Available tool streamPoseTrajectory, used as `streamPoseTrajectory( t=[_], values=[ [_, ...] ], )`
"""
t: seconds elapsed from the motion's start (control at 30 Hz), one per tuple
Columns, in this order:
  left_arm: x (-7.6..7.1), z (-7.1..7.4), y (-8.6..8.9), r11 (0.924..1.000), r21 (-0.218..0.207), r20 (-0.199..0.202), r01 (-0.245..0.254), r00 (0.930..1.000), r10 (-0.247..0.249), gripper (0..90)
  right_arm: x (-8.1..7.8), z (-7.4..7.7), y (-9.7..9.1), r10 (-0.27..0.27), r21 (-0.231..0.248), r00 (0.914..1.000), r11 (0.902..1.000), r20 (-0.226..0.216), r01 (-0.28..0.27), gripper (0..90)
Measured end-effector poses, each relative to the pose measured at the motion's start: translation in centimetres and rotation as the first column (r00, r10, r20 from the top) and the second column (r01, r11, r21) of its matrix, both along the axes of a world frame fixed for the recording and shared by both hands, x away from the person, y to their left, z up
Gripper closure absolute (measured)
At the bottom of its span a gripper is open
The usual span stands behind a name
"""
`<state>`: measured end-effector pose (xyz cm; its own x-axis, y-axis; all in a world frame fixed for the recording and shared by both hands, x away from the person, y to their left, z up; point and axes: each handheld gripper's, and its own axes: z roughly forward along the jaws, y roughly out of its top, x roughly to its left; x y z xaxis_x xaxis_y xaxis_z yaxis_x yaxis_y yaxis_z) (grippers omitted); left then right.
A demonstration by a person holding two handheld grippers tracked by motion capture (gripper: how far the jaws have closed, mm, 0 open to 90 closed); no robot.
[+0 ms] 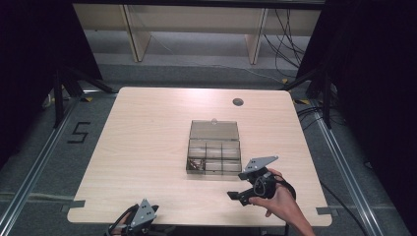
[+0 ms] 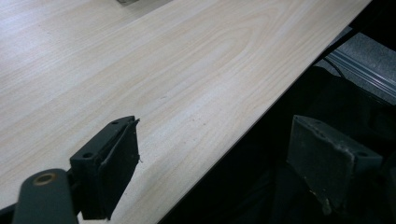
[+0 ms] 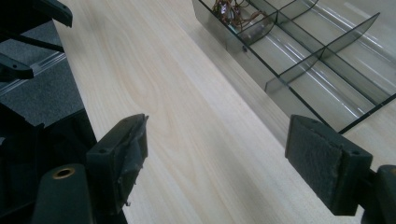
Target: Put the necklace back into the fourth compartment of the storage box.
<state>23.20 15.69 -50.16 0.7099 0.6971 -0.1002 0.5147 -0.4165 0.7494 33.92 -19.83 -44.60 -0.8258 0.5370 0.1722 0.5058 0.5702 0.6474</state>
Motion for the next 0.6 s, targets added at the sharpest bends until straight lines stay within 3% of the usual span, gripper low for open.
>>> streamPoseTrajectory(
  t=[0.2,0.27,0.33,0.47,0.5,0.6],
  values=[
    [0.0,0.0,0.0,0.9998,0.021,0.005,0.004,1.0000,-0.005,16.0,-0.2,-0.1,-0.3,-0.009,-0.002,0.9998,1.0000,0.015,0.009,20.2],
    [-0.1,-0.1,-0.2,0.9999,-0.015,0.004,-0.004,1.0000,0.004,16.0,-0.2,-0.1,-0.4,-0.015,0.002,0.9994,0.9999,0.031,0.015,20.2],
    [-0.1,-0.1,-0.1,0.9999,0.013,0.007,0.005,1.0000,-0.005,16.0,-0.4,-0.2,-0.7,-0.022,0.007,0.9993,0.9997,0.029,0.022,19.6],
    [-0.1,0.0,-0.2,1.0000,0.003,0.005,-0.001,1.0000,0.001,16.0,-0.5,-0.4,-1.0,-0.031,0.017,0.9992,0.9994,0.026,0.031,18.9],
    [0.0,0.0,0.0,0.9997,0.025,0.013,0.002,0.9999,-0.002,15.9,-0.6,-0.4,-1.1,-0.031,0.018,0.9990,0.9994,0.032,0.030,18.9],
    [0.0,0.0,0.0,0.9998,0.022,0.013,-0.001,0.9999,0.000,16.0,-0.6,-0.5,-1.3,-0.032,0.015,0.9988,0.9994,0.037,0.031,18.9]
  ],
)
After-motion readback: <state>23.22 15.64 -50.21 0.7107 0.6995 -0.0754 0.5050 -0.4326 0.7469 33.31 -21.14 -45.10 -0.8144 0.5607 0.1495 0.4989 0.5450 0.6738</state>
